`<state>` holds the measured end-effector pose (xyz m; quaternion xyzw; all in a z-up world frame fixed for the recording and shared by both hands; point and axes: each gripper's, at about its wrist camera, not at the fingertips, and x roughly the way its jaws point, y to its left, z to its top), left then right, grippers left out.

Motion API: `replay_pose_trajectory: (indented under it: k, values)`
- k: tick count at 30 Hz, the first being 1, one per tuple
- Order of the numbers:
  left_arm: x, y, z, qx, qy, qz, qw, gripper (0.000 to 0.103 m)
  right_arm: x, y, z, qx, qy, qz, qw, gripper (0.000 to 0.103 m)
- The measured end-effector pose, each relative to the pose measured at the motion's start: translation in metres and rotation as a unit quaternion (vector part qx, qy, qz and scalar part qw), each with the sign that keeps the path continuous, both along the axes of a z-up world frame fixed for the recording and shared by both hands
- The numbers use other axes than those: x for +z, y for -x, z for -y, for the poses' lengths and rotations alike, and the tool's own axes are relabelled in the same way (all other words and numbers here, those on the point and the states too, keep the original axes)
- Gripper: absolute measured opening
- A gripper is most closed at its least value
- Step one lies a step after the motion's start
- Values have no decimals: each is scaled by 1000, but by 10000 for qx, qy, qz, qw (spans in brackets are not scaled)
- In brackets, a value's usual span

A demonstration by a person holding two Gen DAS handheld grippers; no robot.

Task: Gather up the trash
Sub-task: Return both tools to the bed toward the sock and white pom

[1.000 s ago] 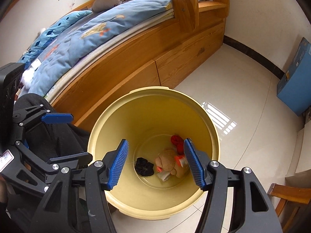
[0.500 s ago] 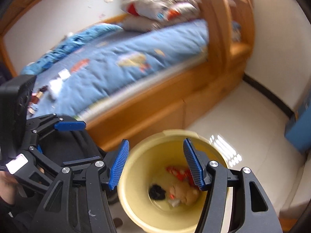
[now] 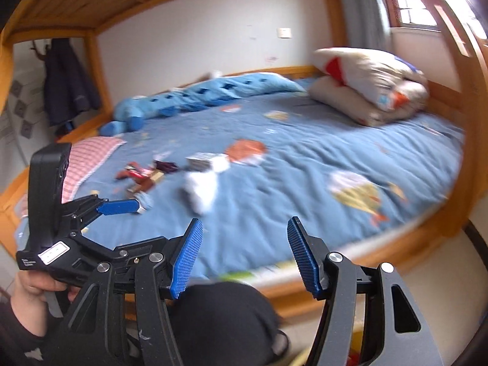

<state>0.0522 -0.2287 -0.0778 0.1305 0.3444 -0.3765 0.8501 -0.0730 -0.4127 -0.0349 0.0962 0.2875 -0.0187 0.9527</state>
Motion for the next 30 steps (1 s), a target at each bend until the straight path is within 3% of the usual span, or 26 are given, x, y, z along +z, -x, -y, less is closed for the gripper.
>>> replay_pose_trajectory:
  k: [4, 7, 11, 13, 14, 15, 17, 23, 30]
  values:
    - [6, -29, -43, 729, 101, 129, 9972, 99, 2, -43, -31, 471, -85, 110, 9988, 58]
    - [8, -42, -69, 1381, 146, 530, 9889, 99, -1, -69, -50, 803, -216, 90, 9965, 59]
    - [8, -59, -95, 1814, 245, 630, 9811, 99, -8, -98, -73, 1080, -176, 44, 9940, 67]
    - [6, -67, -102, 1895, 249, 618, 9796, 99, -11, -107, -82, 1166, -134, 111, 9930, 78]
    - [3, -70, -105, 1923, 251, 589, 9792, 99, -12, -110, -83, 1190, -135, 145, 9927, 91]
    - [1, -74, -107, 1955, 248, 564, 9788, 99, -14, -114, -85, 1176, -124, 226, 9927, 95]
    - [-3, -80, -111, 2045, 247, 530, 9771, 99, -17, -122, -86, 1202, -101, 324, 9922, 95]
    - [-24, -102, -128, 2300, 394, 267, 9720, 99, -44, -156, -85, 1122, 73, -49, 9936, 95]
    - [-47, -123, -126, 2173, 553, 19, 9745, 99, -74, -196, -83, 982, 145, -536, 9936, 95]
